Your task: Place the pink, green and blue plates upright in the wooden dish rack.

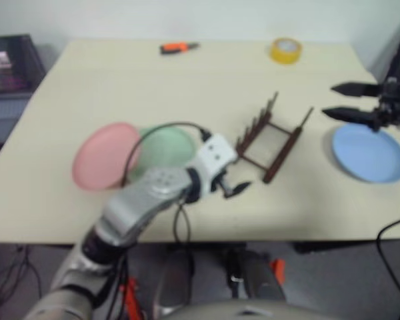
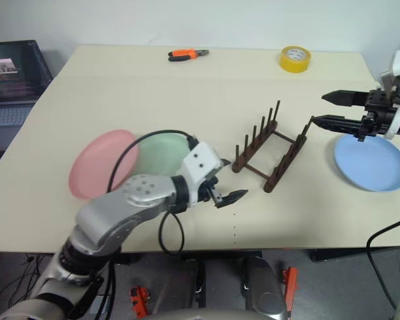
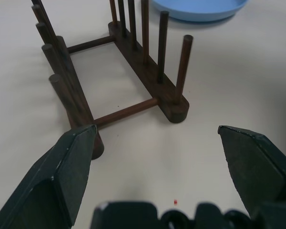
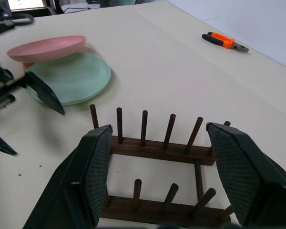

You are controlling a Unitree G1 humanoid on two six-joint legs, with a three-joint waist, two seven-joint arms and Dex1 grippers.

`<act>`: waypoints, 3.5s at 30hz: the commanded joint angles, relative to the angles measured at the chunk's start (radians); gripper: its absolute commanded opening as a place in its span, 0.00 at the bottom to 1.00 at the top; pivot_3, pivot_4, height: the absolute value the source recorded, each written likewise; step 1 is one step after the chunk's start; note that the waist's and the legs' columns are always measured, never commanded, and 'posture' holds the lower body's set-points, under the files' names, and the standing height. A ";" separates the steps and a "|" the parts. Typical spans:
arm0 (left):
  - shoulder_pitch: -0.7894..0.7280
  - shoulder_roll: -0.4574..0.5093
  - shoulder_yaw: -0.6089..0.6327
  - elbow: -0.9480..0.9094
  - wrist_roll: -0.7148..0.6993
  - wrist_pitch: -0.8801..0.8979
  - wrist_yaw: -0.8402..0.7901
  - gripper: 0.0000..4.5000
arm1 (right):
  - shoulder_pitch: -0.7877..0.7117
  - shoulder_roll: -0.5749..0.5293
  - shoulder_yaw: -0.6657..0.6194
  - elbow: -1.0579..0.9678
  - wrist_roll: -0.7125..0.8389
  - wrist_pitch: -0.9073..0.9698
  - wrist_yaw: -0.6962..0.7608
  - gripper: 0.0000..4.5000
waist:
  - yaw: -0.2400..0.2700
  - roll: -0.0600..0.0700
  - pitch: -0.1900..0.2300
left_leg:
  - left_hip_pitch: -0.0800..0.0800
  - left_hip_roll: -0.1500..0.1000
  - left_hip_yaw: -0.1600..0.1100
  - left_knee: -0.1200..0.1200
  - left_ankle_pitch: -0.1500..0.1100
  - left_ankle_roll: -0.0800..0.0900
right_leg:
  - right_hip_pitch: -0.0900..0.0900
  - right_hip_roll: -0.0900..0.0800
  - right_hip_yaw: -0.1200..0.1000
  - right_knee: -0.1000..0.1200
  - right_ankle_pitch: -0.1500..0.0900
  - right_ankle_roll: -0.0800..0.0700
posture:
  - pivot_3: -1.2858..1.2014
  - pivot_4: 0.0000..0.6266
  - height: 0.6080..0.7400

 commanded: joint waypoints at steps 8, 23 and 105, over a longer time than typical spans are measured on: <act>-0.072 -0.168 -0.110 0.170 0.124 0.008 0.035 1.00 | 0.050 -0.074 -0.080 -0.123 0.072 0.075 -0.037 0.76 | 0.000 0.000 0.000 | 0.000 -0.001 0.001 -0.001 0.000 0.000 | 0.000 0.001 0.001 0.000 0.000 0.000 | 0.52 0.24 1.00; -0.092 -0.388 -0.181 0.557 0.301 -0.115 0.077 1.00 | 0.153 -0.110 -0.162 -0.219 0.128 0.132 -0.098 0.76 | 0.000 0.000 0.000 | 0.001 -0.002 0.003 -0.001 0.000 0.000 | 0.000 0.001 0.003 -0.001 0.000 0.001 | 0.52 0.24 1.00; -0.244 0.013 0.063 0.666 0.417 -0.665 -0.772 0.99 | 0.404 -0.134 -0.295 -0.371 0.190 0.138 -0.215 0.77 | 0.009 0.000 0.000 | -0.005 -0.011 0.009 0.000 -0.003 0.010 | -0.006 -0.002 0.017 -0.004 0.002 0.010 | 0.52 0.24 1.00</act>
